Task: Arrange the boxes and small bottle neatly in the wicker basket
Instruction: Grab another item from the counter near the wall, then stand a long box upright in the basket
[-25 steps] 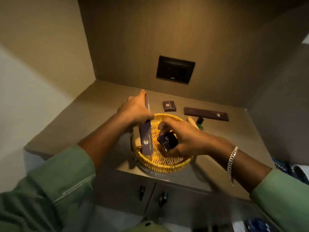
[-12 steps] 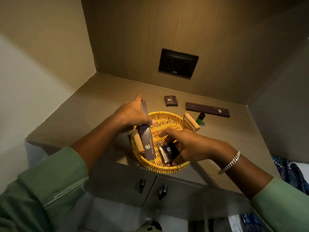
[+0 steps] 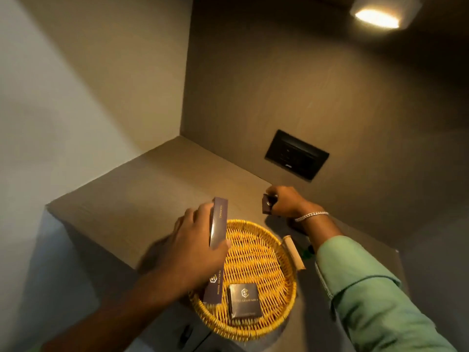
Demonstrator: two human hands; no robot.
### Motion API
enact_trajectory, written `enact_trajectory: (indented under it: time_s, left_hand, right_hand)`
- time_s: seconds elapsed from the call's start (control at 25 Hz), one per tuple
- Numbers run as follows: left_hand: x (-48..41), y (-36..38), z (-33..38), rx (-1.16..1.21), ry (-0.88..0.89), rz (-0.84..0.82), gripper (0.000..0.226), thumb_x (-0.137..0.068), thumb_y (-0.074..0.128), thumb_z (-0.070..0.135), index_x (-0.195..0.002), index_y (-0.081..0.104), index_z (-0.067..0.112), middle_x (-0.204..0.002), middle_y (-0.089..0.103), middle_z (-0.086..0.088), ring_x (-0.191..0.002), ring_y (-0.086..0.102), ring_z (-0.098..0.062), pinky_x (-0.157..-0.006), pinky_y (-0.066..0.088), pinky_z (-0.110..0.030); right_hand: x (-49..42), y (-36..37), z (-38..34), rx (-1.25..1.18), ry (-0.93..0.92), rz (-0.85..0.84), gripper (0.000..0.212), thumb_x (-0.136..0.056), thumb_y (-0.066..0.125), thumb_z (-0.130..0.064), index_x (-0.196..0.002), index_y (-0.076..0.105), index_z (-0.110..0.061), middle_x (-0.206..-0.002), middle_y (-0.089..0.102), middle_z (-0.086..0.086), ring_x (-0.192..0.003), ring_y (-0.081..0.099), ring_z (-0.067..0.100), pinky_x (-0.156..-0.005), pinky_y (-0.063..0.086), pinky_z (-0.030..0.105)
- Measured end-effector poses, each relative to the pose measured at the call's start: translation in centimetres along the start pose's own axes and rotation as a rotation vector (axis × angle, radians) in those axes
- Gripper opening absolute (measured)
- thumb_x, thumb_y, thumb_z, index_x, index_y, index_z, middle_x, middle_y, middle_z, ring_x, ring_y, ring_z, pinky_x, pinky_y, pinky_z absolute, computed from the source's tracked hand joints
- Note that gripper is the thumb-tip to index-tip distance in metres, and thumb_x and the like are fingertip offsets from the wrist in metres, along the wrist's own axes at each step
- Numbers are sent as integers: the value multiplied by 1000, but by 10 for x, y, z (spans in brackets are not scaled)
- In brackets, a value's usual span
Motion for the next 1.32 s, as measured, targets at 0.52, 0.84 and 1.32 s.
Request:
enact_trajectory:
  time_s: [0.52,0.84,1.32]
  left_hand:
    - [-21,-24,-1,-146,67,-29,44,-83,66,34,-123,55,20,-85,62,2,-79,60,-15,-65,48,-29]
    - [-129,16,143,-73,765,-184,39,-78,67,29,-112,61,10,-93,64,-7,-93,62,-29,-77,46,-32]
    - [-179,221,191,-723,935,-732,39,-79,69,30,-116,66,17,-111,69,-11,-101,62,-29,-87,48,-35]
  right_hand:
    - [103,-28,-49,-279,-121,126,41,-82,70,-37,-120,63,-23,-105,61,-1,-95,60,17,-69,50,25]
    - [127,59,-83,-135,177,231,34,-79,63,-51,-77,59,-18,-82,66,6,-78,64,25,-64,45,31]
    - [205,59,-57,-397,344,642,29,-88,52,-27,-115,55,-17,-121,59,6,-107,59,25,-88,47,37]
Point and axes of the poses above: each hand's wrist, its own x-axis away from the middle knuckle, its own y-axis out of the palm, z = x × y, the point moved 1 cm from there along -x, towards the middle knuckle
